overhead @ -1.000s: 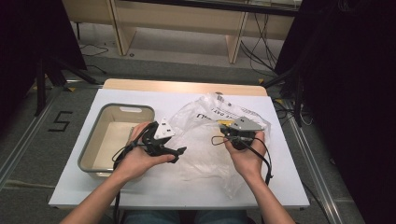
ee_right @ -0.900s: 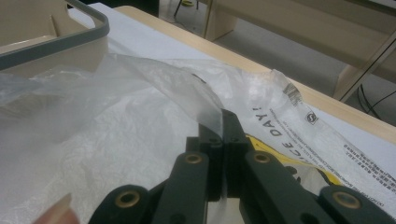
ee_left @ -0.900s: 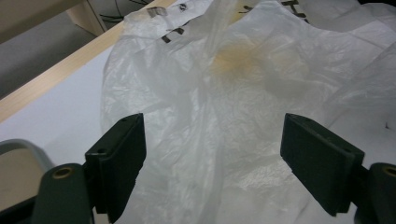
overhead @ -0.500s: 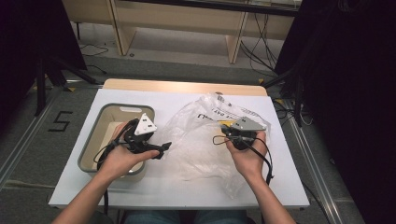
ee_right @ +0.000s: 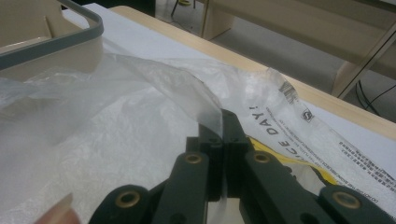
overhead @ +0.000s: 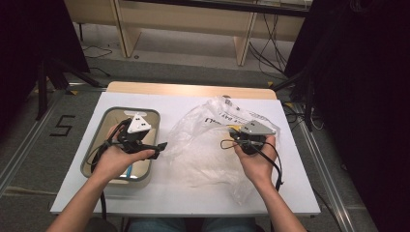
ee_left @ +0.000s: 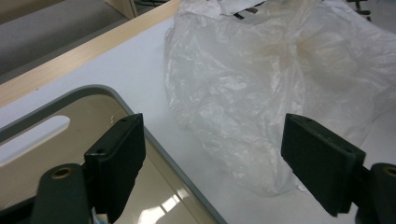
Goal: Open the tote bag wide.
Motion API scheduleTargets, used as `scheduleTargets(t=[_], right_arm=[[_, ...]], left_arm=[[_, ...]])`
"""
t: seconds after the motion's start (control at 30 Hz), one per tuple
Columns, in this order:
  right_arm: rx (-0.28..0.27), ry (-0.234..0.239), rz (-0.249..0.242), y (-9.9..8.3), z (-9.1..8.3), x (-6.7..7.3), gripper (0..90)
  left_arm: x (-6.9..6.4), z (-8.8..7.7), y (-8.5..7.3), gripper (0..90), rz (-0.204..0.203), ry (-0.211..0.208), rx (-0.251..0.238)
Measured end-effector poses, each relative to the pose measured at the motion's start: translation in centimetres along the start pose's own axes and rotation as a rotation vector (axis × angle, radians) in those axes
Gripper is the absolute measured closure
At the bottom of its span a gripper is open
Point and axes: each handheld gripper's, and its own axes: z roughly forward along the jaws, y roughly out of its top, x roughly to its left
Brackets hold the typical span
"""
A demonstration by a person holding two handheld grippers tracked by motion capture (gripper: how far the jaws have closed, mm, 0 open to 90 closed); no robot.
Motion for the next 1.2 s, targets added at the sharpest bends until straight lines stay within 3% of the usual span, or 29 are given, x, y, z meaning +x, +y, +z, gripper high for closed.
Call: scheduleTargets(t=[0.9,1.2], right_arm=[[-0.003,-0.01,0.009,0.0,-0.3,-0.2,90.0],[-0.01,-0.012,0.008,-0.1,-0.7,-0.4,90.0]], left_arm=[[2.0,-0.3,-0.4,23.8,-0.081,0.053,0.016],[2.8,-0.5,-0.5,24.8,-0.13,0.104,0.015]])
